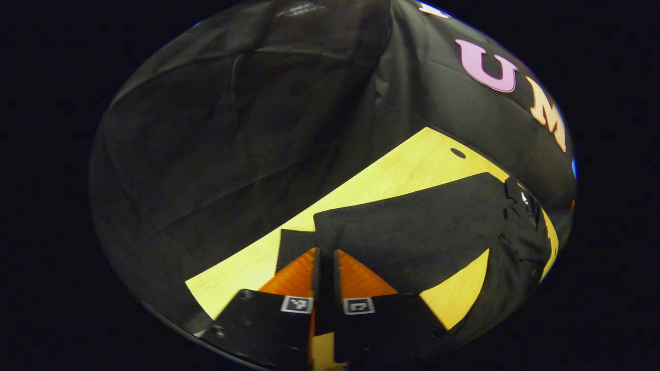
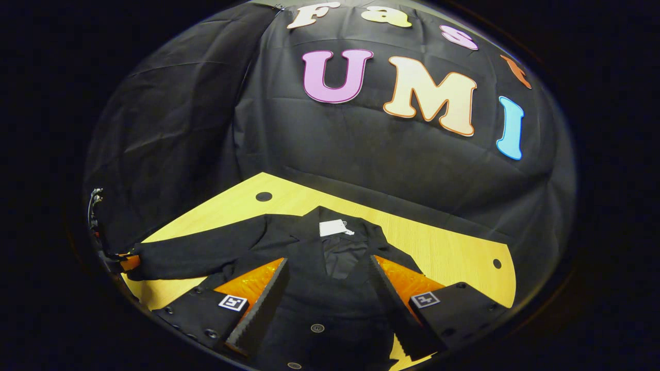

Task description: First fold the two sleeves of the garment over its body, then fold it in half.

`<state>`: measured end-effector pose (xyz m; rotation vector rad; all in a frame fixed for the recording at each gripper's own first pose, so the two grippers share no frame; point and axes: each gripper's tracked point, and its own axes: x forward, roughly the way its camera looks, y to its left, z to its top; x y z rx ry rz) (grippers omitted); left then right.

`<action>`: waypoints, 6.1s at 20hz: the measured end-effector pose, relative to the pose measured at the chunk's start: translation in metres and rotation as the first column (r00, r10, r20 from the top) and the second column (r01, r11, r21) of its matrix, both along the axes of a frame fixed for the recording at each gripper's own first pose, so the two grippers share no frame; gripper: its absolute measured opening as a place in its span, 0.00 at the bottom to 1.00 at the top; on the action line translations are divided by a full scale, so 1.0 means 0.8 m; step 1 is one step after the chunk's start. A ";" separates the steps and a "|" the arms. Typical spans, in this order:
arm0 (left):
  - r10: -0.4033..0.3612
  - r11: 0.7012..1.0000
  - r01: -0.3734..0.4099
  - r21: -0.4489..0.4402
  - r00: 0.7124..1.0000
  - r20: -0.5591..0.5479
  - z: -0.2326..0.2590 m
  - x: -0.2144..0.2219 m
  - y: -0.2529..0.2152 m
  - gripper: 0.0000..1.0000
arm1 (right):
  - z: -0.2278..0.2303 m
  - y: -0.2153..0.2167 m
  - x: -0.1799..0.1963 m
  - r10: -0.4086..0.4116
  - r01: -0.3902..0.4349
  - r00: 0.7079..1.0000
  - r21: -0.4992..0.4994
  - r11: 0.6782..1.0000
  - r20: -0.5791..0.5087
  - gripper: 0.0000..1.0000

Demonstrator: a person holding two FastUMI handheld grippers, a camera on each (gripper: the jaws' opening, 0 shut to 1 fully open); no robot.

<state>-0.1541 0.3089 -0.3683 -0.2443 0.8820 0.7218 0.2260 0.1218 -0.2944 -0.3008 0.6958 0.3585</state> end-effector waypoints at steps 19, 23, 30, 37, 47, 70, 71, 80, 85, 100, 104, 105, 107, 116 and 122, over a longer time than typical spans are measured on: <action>-0.209 0.977 0.199 0.076 0.964 0.166 0.127 0.124 -0.058 0.00 | 0.039 -0.110 -0.038 -0.072 0.069 0.996 0.062 0.996 0.053 0.99; -0.269 0.963 0.259 0.077 0.946 0.184 0.137 0.161 -0.101 0.00 | 0.044 -0.160 -0.049 -0.125 0.121 0.990 0.077 0.990 0.059 0.99; -0.412 0.911 0.398 0.108 0.890 0.197 0.152 0.219 -0.190 0.00 | 0.056 -0.237 -0.069 -0.218 0.209 0.973 0.115 0.971 0.073 1.00; -0.560 0.827 0.551 0.110 0.797 0.226 0.155 0.279 -0.305 0.00 | 0.066 -0.295 -0.093 -0.301 0.287 0.950 0.140 0.948 0.089 0.99; -0.691 0.715 0.696 0.067 0.690 0.216 0.124 0.325 -0.445 0.00 | 0.073 -0.380 -0.136 -0.399 0.387 0.913 0.132 0.913 0.087 0.99; -0.719 0.688 0.715 0.125 0.649 0.250 0.180 0.291 -0.503 0.92 | 0.076 -0.402 -0.165 -0.353 0.340 0.935 0.204 0.918 0.034 0.99; -0.705 0.704 0.698 0.135 0.661 0.259 0.191 0.279 -0.488 0.93 | 0.074 -0.394 -0.167 -0.331 0.318 0.943 0.213 0.924 0.028 0.98; -0.658 0.753 0.642 0.145 0.723 0.213 0.204 0.159 -0.372 0.92 | 0.053 -0.312 -0.215 -0.249 0.248 0.968 0.210 0.946 -0.021 0.97; -0.626 0.780 0.618 0.101 0.768 0.134 0.176 0.083 -0.309 0.93 | 0.023 -0.285 -0.258 -0.238 0.246 0.969 0.159 0.956 -0.063 0.98; -0.582 0.813 0.577 -0.070 0.807 -0.100 0.052 -0.077 -0.263 0.93 | -0.101 -0.300 -0.368 -0.245 0.253 0.928 -0.009 0.967 -0.281 0.98; -0.575 0.818 0.567 -0.091 0.805 -0.145 0.029 -0.092 -0.257 0.94 | -0.129 -0.299 -0.384 -0.244 0.249 0.903 -0.030 0.968 -0.353 0.95; -0.571 0.821 0.564 -0.094 0.806 -0.153 0.025 -0.093 -0.255 0.94 | -0.134 -0.299 -0.385 -0.242 0.247 0.900 -0.032 0.968 -0.361 0.98; -0.568 0.823 0.559 -0.102 0.806 -0.165 0.020 -0.099 -0.253 0.94 | -0.141 -0.296 -0.388 -0.234 0.240 0.894 -0.032 0.970 -0.382 0.96; -0.625 0.781 0.611 -0.134 0.771 -0.123 0.015 -0.094 -0.268 0.86 | -0.157 -0.277 -0.399 -0.156 0.152 0.886 -0.042 0.987 -0.437 0.79; -0.640 0.765 0.621 -0.169 0.764 -0.088 0.011 -0.091 -0.293 0.06 | -0.163 -0.262 -0.400 -0.079 0.114 0.878 0.047 0.992 -0.472 0.09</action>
